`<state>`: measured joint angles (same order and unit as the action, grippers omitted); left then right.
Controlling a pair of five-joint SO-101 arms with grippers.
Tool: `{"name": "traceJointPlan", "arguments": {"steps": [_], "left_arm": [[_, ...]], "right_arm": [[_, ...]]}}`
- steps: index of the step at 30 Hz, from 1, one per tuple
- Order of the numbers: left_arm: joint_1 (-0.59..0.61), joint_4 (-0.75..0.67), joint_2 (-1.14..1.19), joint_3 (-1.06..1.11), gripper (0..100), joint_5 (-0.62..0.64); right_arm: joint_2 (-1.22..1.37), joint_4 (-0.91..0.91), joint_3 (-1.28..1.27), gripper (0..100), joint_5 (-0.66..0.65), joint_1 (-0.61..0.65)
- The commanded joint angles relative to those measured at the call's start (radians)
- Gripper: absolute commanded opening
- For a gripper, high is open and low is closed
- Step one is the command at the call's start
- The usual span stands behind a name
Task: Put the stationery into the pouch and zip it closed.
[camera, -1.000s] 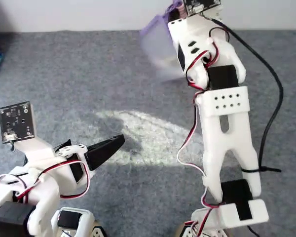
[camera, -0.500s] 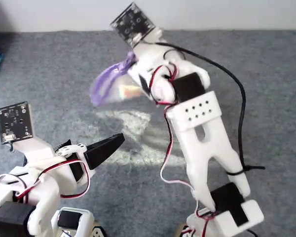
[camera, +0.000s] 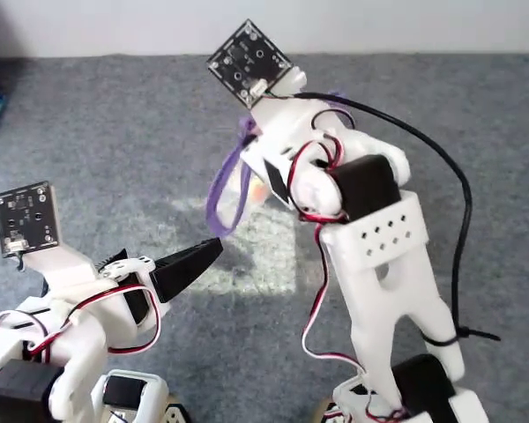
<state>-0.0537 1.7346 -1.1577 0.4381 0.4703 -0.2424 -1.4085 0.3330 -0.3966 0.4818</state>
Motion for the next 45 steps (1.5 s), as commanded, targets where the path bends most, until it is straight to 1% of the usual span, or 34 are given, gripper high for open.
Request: {"name": "traceJointPlan", "arguments": {"steps": [1, 4, 7, 11, 13, 18, 27, 32, 35, 39, 42, 45], "left_arm": [[-0.005, 0.011, -0.005, -0.005, 47, 0.026], [-0.005, 0.008, 0.002, -0.004, 47, 0.049], [0.006, -0.032, 0.002, -0.004, 47, 0.069], [0.077, -0.097, 0.003, -0.002, 47, 0.071], [0.092, -0.109, 0.003, 0.002, 47, 0.069], [0.091, -0.098, -0.006, 0.042, 47, 0.069], [0.086, -0.037, -0.006, -0.031, 47, 0.069], [0.028, 0.015, -0.009, -0.033, 47, 0.075], [0.017, 0.014, -0.051, -0.031, 47, 0.071], [-0.054, 0.015, -0.091, -0.015, 47, 0.074], [-0.028, 0.012, -0.097, 0.022, 47, 0.071], [0.041, 0.012, -0.095, 0.053, 47, 0.064]], "right_arm": [[-0.099, -0.073, 0.034, 0.8, -0.008, 0.002], [-0.153, -0.085, 0.034, 0.8, -0.008, 0.002], [-0.208, -0.058, 0.034, 0.8, -0.005, 0.002], [-0.265, 0.053, 0.034, 0.8, 0.063, 0.002], [-0.275, 0.096, 0.034, 0.8, 0.068, 0.002], [-0.275, 0.168, 0.032, 0.8, 0.071, 0.007], [-0.216, 0.317, 0.025, 0.8, 0.075, 0.010], [-0.168, 0.321, 0.023, 0.8, 0.077, 0.008], [-0.140, 0.321, 0.023, 0.8, 0.078, 0.008], [-0.119, 0.366, 0.023, 0.8, 0.078, 0.010], [-0.130, 0.343, 0.028, 0.8, 0.078, 0.036], [-0.188, 0.232, 0.028, 0.8, 0.075, 0.070]]}}
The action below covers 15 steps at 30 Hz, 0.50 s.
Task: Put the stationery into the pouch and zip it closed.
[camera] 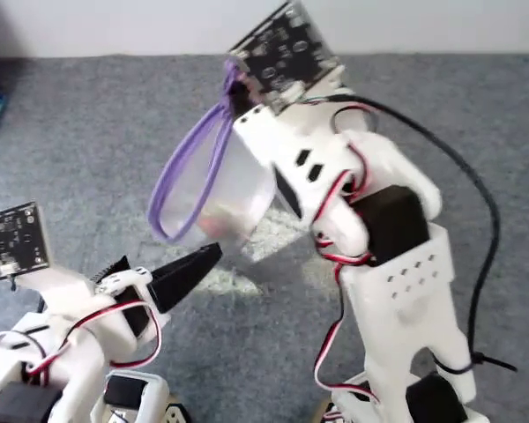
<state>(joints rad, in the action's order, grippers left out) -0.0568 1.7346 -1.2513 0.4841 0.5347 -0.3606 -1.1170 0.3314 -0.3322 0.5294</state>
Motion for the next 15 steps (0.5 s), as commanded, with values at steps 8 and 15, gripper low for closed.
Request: {"name": "traceJointPlan", "arguments": {"steps": [8, 15], "left_arm": [[0.224, -0.161, 0.000, 0.133, 47, -0.075], [0.264, -0.345, 0.002, 0.222, 47, -0.098]], "right_arm": [[-0.211, -0.266, 0.029, 0.8, 0.008, 0.048], [-0.242, -0.317, 0.029, 0.8, 0.006, 0.048]]}}
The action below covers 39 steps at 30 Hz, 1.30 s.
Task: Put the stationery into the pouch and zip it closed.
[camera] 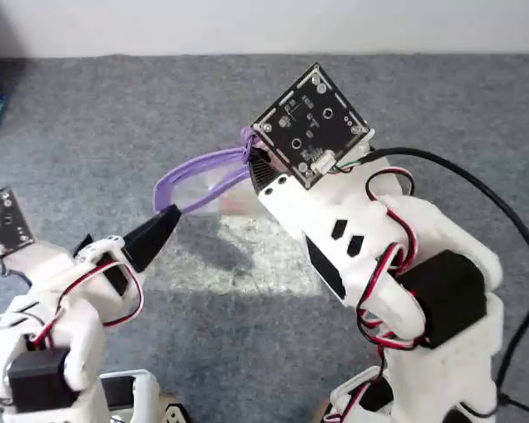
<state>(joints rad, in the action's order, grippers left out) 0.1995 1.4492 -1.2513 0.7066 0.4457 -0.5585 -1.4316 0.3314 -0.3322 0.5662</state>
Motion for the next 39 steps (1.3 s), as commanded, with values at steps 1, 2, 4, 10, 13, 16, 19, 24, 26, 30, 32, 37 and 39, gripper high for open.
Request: {"name": "traceJointPlan", "arguments": {"steps": [1, 2, 4, 10, 13, 16, 19, 24, 26, 30, 32, 37, 39], "left_arm": [[0.008, -0.061, 0.002, -0.004, 47, -0.009], [0.008, -0.060, 0.000, -0.010, 47, -0.009], [0.008, -0.058, 0.000, -0.022, 47, -0.009], [0.006, -0.052, 0.000, -0.030, 47, -0.009], [0.006, -0.052, 0.000, -0.035, 47, -0.008], [0.009, -0.052, -0.009, -0.051, 47, -0.005], [0.014, -0.052, -0.009, -0.107, 47, 0.028], [0.006, 0.003, -0.009, -0.211, 47, 0.028], [0.006, 0.034, -0.009, -0.236, 47, 0.028], [0.005, 0.089, -0.009, -0.285, 47, 0.028], [-0.021, 0.114, -0.009, -0.306, 47, 0.026], [-0.143, 0.212, -0.009, -0.335, 47, 0.028], [-0.176, 0.245, -0.009, -0.334, 47, 0.028]], "right_arm": [[-0.044, -0.002, 0.029, 0.8, 0.006, 0.012], [-0.044, -0.002, 0.029, 0.8, 0.006, 0.012], [-0.044, -0.002, 0.025, 0.8, 0.006, 0.012], [-0.025, -0.002, 0.023, 0.8, 0.012, 0.012], [-0.002, 0.010, 0.023, 0.8, 0.012, 0.012], [0.036, 0.070, 0.023, 0.8, 0.014, 0.008], [0.073, 0.120, 0.023, 0.8, 0.014, 0.007], [0.147, 0.185, 0.023, 0.8, 0.014, 0.004], [0.176, 0.225, 0.023, 0.8, 0.014, 0.004], [0.240, 0.309, 0.025, 0.8, 0.012, 0.004], [0.262, 0.346, 0.025, 0.8, 0.012, 0.004], [0.278, 0.424, 0.025, 0.8, 0.011, 0.012], [0.278, 0.438, 0.025, 0.8, 0.009, 0.012]]}}
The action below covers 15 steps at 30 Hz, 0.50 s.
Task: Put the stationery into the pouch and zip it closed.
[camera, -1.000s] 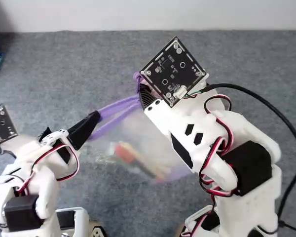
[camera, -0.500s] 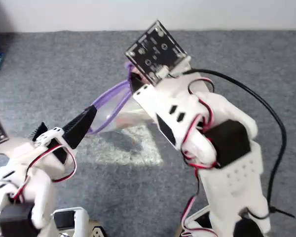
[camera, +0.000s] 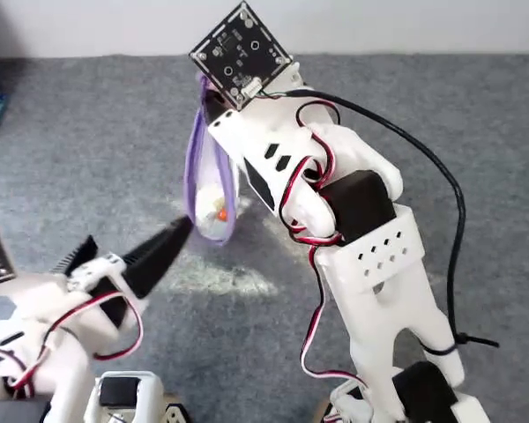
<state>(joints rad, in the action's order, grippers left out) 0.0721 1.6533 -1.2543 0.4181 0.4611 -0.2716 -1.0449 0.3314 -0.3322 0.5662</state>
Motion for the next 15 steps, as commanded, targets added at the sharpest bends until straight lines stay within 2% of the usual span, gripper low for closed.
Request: {"name": "traceJointPlan", "arguments": {"steps": [1, 5, 15], "left_arm": [[-0.068, 0.057, -0.006, -0.044, 47, 0.012], [-0.141, 0.068, -0.006, 0.002, 47, 0.012], [-0.232, 0.049, -0.006, 0.183, 47, 0.012]], "right_arm": [[-0.010, 0.050, 0.025, 0.8, 0.008, 0.012], [-0.013, 0.048, 0.029, 0.8, 0.008, 0.012], [-0.015, 0.050, 0.069, 0.8, 0.008, 0.013]]}}
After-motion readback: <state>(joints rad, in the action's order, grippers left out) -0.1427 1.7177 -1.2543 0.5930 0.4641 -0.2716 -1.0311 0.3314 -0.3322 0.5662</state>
